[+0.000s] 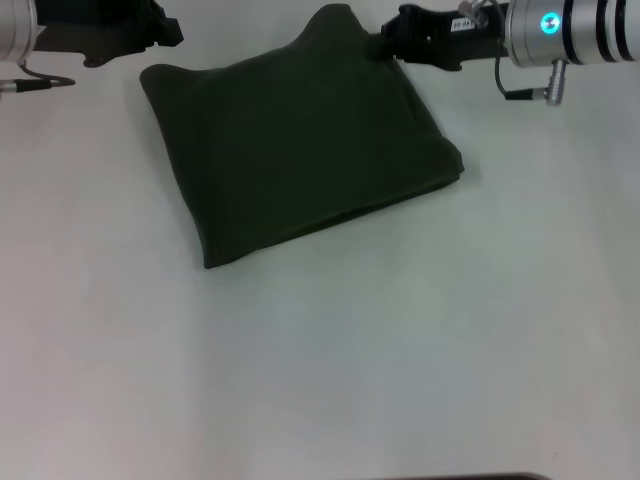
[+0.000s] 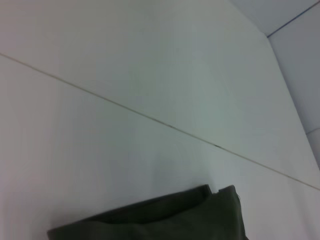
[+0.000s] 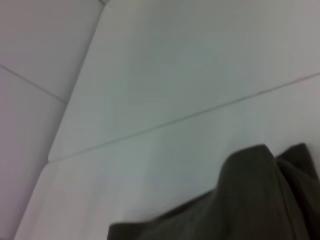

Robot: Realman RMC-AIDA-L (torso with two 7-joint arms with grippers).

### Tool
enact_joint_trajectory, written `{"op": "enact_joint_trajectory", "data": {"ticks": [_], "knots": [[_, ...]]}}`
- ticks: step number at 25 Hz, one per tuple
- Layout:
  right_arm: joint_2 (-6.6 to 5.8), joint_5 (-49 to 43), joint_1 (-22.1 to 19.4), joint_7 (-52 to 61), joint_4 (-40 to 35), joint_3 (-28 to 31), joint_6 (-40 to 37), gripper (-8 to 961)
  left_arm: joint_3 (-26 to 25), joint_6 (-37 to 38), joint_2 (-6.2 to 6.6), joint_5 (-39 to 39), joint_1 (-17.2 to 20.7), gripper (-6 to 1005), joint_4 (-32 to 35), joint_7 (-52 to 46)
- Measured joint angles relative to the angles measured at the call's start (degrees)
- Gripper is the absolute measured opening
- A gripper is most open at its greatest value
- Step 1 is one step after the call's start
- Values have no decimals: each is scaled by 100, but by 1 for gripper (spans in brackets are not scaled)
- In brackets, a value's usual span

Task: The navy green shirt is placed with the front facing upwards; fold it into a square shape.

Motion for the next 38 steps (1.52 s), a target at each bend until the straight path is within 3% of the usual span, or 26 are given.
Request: {"op": "enact_joint_trajectory", "data": {"ticks": [10, 14, 16, 20, 23, 24, 26, 29, 30, 34, 38], "knots": [[-212, -589, -151, 411, -158, 144, -890, 97, -83, 192, 58, -83, 9, 12, 11, 62], [-221, -590, -488, -336, -608, 507, -1719, 103, -132, 487, 162, -112, 104, 13, 17, 241], [-181, -532, -793, -875, -876, 1017, -2200, 106, -226, 684, 219, -197, 181, 19, 17, 405], [-30, 36, -1422, -2282, -1189, 2106, -3142, 286, -622, 1280, 293, -719, 420, 43, 11, 1400], [68, 484, -1843, -3570, -1192, 2463, -3704, 389, -929, 1900, 288, -1276, 673, 90, 7, 2446], [136, 553, -2019, -4204, -1165, 2492, -3855, 419, -988, 2052, 270, -1435, 778, 124, 8, 2742], [171, 545, -2077, -4414, -1159, 2489, -3892, 477, -1065, 2261, 180, -1729, 1029, 194, -20, 3419], [229, 514, -2140, -4821, -1145, 2499, -4008, 666, -1084, 2305, 28, -1940, 1389, 303, -66, 4275], [239, 533, -2159, -4909, -1138, 2550, -4072, 683, -1075, 2403, -71, -2009, 1570, 344, -72, 4777], [316, 488, -2320, -5690, -1240, 2639, -4468, 749, -1040, 2728, -244, -2032, 1828, 505, 20, 5715], [497, -1, -2543, -6638, -1372, 2565, -4625, 815, -970, 3026, -402, -2008, 2059, 585, 283, 6841]]}}
